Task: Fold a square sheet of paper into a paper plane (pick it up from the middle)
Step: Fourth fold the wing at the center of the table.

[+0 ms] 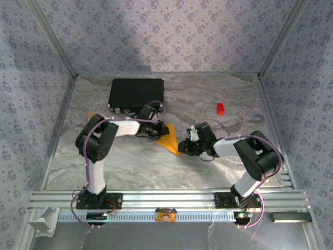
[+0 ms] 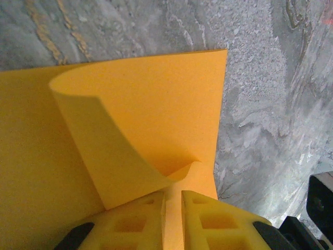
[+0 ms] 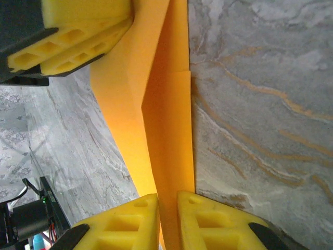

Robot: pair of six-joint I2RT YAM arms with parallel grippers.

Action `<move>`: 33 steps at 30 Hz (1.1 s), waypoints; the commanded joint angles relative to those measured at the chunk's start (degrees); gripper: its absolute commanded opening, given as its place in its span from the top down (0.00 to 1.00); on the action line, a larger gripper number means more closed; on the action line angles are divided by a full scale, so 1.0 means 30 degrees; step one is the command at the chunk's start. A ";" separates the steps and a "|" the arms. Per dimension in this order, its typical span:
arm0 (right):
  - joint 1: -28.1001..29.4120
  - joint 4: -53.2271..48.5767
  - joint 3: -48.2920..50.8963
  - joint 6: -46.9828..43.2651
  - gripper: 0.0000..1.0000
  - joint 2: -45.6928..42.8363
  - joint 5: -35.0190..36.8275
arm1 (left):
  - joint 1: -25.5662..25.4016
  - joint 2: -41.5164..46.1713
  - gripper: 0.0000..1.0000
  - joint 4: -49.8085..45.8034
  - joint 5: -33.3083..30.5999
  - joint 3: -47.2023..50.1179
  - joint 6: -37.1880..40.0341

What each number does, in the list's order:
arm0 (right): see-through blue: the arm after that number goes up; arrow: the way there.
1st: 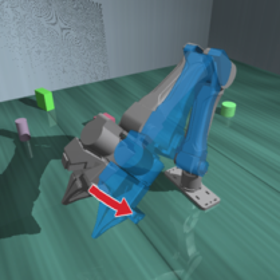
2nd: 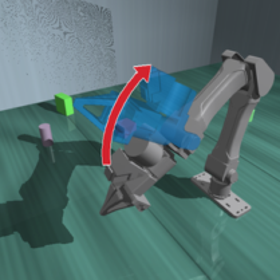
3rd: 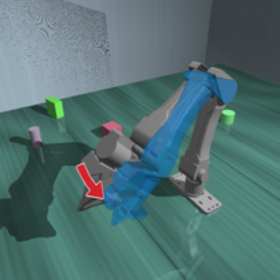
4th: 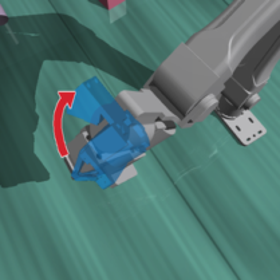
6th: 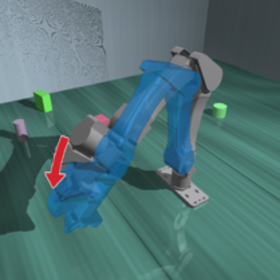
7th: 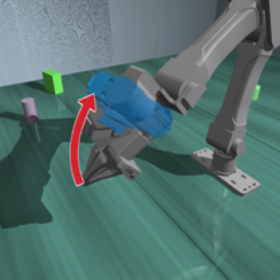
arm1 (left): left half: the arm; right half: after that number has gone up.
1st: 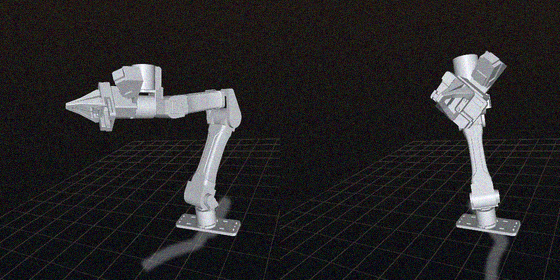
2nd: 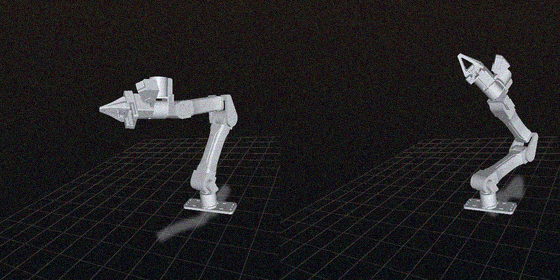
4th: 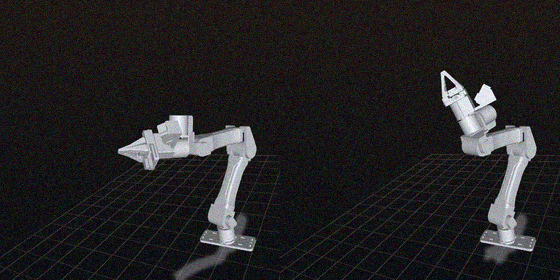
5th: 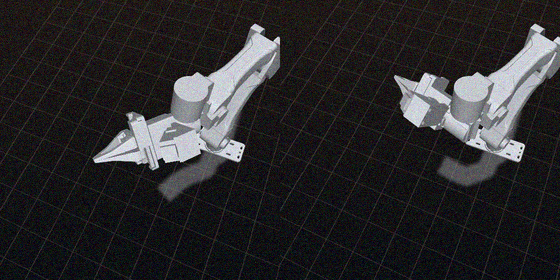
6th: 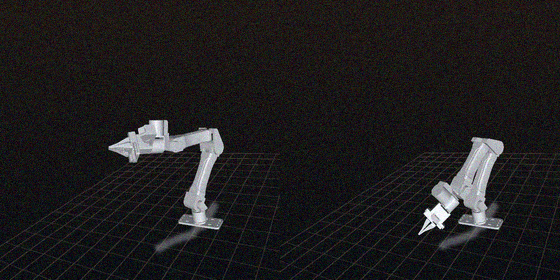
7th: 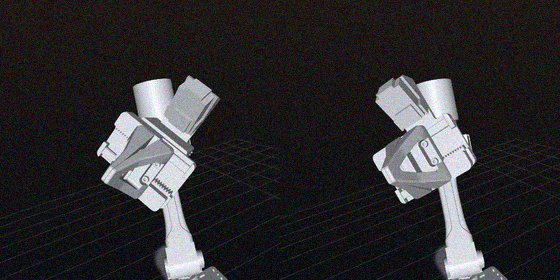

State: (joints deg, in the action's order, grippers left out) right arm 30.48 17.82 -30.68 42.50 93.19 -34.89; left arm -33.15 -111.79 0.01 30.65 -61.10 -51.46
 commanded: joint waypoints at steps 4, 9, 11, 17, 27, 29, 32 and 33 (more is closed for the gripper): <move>0.0322 -0.3298 0.0996 -0.0099 0.90 0.0082 0.0236 | -0.0132 -0.0450 0.84 -0.0933 -0.0160 0.0073 0.0396; 0.0403 -0.3275 0.1012 -0.0102 0.95 0.0541 0.0071 | -0.0138 -0.0492 0.84 -0.0912 -0.0198 0.0098 0.0360; 0.0402 -0.3404 0.0979 -0.0050 0.95 0.0622 0.0059 | -0.0142 -0.0500 0.84 -0.0974 -0.0243 0.0113 0.0351; 0.0471 -0.4108 0.0844 -0.0070 0.88 0.0146 0.0129 | -0.0134 -0.0465 0.84 -0.1084 -0.0306 0.0069 0.0394; 0.0527 -0.4862 0.0979 -0.0157 0.90 -0.0095 0.0673 | -0.0113 -0.0474 0.85 -0.1088 -0.0330 0.0065 0.0389; 0.0605 -0.4828 0.1023 -0.0133 0.93 -0.0096 0.0569 | -0.0097 -0.0456 0.85 -0.1121 -0.0374 0.0115 0.0369; 0.0747 -0.5001 0.1084 -0.0049 0.87 -0.0154 0.0758 | -0.0098 -0.0437 0.85 -0.1117 -0.0389 0.0098 0.0367; 0.0768 -0.5027 0.1136 -0.0031 0.87 -0.0233 0.0779 | -0.0110 -0.0435 0.85 -0.1117 -0.0400 0.0125 0.0362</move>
State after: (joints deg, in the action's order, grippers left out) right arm 31.42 13.87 -30.22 42.39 91.70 -33.71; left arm -33.41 -111.79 -0.21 30.63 -61.10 -51.48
